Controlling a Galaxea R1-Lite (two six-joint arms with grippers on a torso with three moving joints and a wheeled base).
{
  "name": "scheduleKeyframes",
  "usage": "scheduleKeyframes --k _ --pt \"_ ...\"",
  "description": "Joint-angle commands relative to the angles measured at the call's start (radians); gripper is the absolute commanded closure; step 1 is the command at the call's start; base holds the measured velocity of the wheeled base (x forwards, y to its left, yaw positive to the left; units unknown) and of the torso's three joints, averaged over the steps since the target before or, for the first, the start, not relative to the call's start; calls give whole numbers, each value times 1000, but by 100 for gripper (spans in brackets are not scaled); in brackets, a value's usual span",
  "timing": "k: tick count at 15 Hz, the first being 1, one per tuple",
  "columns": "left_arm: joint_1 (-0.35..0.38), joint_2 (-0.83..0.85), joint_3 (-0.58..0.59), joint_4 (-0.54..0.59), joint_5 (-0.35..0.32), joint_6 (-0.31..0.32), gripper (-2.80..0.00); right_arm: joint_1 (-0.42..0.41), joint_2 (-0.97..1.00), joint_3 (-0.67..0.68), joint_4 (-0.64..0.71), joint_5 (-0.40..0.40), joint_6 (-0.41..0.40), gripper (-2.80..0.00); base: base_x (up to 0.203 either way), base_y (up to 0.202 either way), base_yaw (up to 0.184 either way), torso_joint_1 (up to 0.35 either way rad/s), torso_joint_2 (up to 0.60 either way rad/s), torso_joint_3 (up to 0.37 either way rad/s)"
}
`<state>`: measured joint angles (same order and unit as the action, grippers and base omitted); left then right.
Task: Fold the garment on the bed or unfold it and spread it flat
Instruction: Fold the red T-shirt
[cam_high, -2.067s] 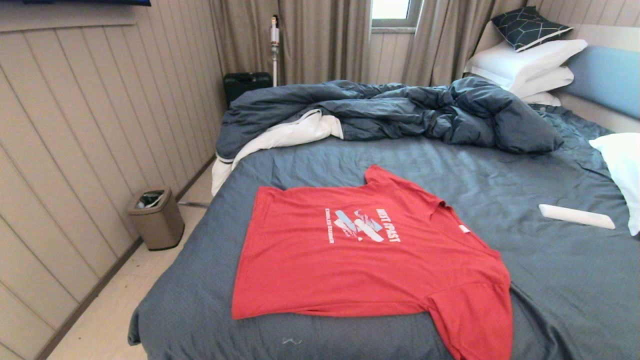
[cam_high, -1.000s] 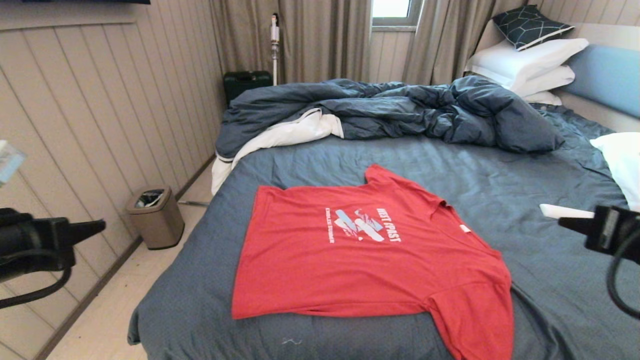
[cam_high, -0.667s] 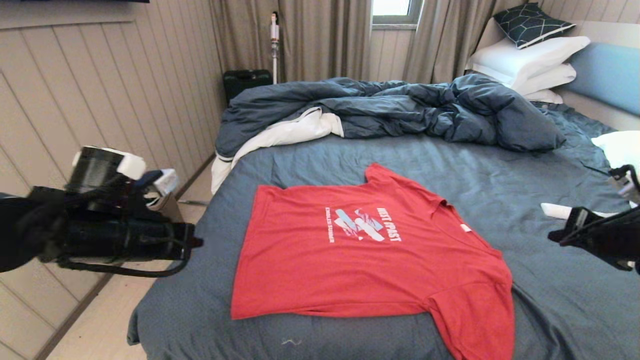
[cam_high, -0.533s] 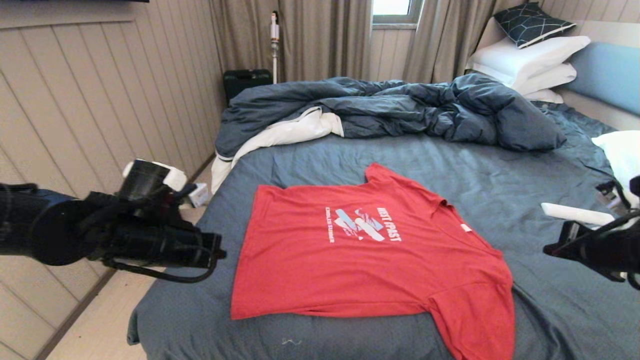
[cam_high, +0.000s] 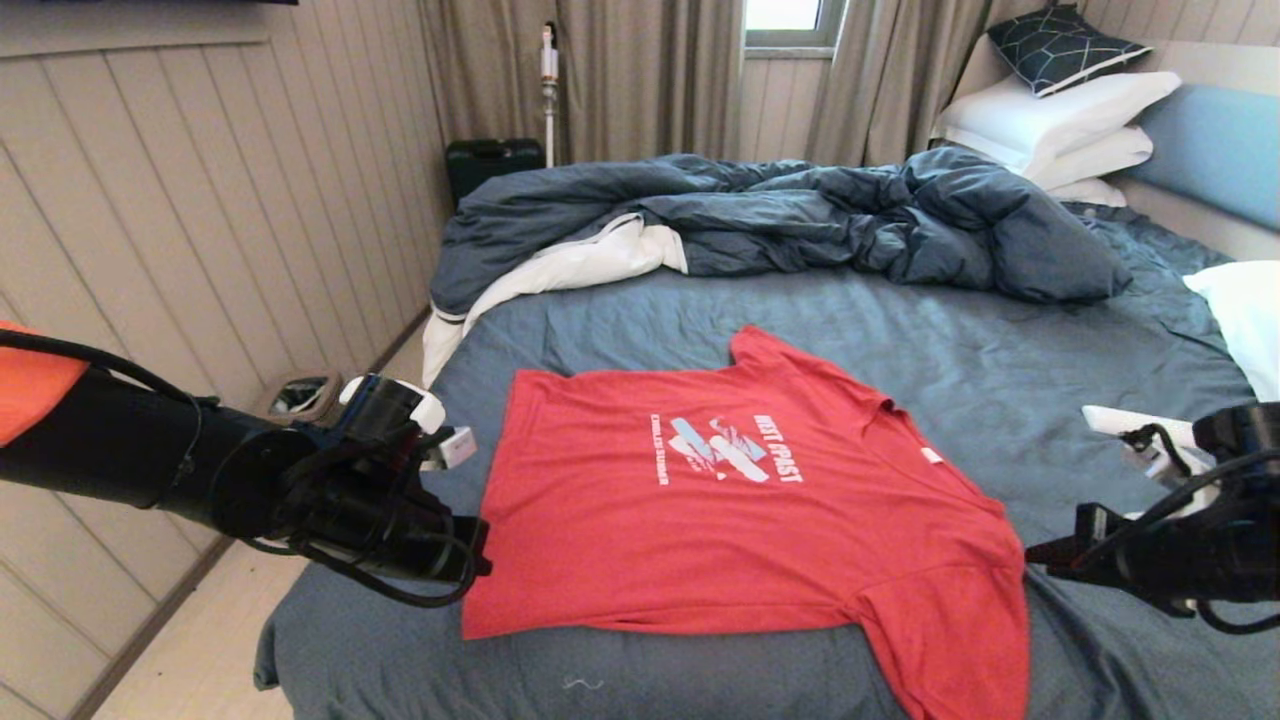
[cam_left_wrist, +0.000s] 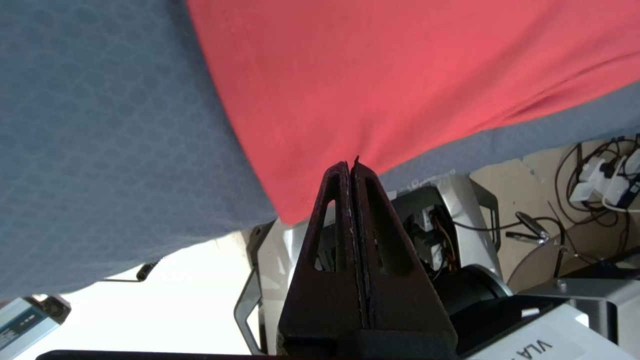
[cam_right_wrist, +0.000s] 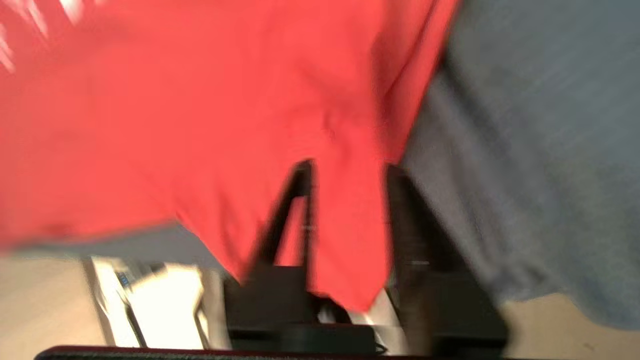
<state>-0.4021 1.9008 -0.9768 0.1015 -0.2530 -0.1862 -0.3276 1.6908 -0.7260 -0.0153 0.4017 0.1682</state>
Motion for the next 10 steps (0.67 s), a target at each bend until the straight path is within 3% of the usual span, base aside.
scheduleKeyframes --k 1,4,10 --pt "0 21 -13 0 -3 -3 0 15 13 34 -1 3 -33 -280 0 0 0 0 0 0" --pt "0 43 -25 -5 -3 -4 0 35 11 121 -1 5 -98 -280 0 0 0 0 0 0" --pt "0 45 -44 -5 -3 -6 0 59 -48 262 -6 3 -115 -280 0 0 0 0 0 0"
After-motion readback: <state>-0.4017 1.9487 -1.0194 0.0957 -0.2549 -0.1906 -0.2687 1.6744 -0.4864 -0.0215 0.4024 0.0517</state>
